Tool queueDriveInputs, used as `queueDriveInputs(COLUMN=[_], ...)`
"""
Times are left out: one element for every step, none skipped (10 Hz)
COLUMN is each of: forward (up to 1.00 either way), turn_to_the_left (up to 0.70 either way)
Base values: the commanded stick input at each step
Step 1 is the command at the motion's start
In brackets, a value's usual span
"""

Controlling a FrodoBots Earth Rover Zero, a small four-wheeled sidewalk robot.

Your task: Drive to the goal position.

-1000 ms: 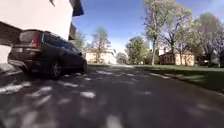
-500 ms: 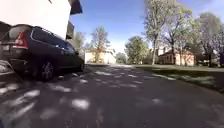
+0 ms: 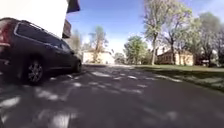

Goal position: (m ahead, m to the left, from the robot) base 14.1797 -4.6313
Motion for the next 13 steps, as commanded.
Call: queueDriveInputs(forward=[1.00,1.00,1.00,1.00,1.00,1.00,1.00,1.00,1.00,1.00,1.00,1.00,1.00], turn_to_the_left=[0.00,0.00,0.00,0.00,0.00,0.00,0.00,0.00,0.00,0.00,0.00,0.00,0.00])
